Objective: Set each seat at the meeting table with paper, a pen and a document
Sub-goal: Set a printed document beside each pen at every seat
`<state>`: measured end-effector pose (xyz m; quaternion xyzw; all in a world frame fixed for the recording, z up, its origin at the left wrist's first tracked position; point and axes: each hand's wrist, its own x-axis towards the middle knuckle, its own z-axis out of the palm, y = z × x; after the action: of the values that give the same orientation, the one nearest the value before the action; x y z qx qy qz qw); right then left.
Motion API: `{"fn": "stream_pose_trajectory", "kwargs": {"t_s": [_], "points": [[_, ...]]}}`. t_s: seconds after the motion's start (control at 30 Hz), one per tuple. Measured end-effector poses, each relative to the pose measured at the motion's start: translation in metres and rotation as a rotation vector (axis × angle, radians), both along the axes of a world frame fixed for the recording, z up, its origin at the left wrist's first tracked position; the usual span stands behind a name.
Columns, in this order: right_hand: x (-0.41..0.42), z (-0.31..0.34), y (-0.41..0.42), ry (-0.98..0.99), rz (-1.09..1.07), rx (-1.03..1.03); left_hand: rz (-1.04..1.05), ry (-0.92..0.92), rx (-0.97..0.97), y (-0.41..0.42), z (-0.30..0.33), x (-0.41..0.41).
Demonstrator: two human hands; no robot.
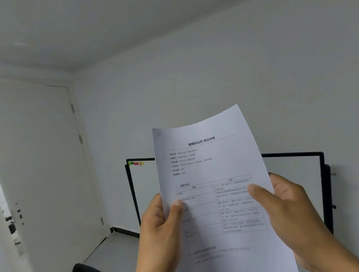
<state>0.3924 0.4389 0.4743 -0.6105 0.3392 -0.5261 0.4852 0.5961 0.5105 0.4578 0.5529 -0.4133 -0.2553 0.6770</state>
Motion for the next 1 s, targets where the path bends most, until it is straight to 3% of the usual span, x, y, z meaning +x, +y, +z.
{"fn": "stream_pose_trajectory", "kwargs": {"t_s": [0.33, 0.77, 1.0], "points": [[0.084, 0.014, -0.180, -0.048, 0.001, 0.028, 0.009, -0.043, -0.005, -0.172, 0.023, 0.084], [0.225, -0.013, -0.470, -0.059, 0.262, 0.011, 0.314, -0.095, -0.035, -0.406, 0.003, 0.191], [0.326, -0.013, -0.564, -0.022, 0.425, 0.023, 0.478, -0.050, -0.033, -0.473, -0.002, 0.268]]}}
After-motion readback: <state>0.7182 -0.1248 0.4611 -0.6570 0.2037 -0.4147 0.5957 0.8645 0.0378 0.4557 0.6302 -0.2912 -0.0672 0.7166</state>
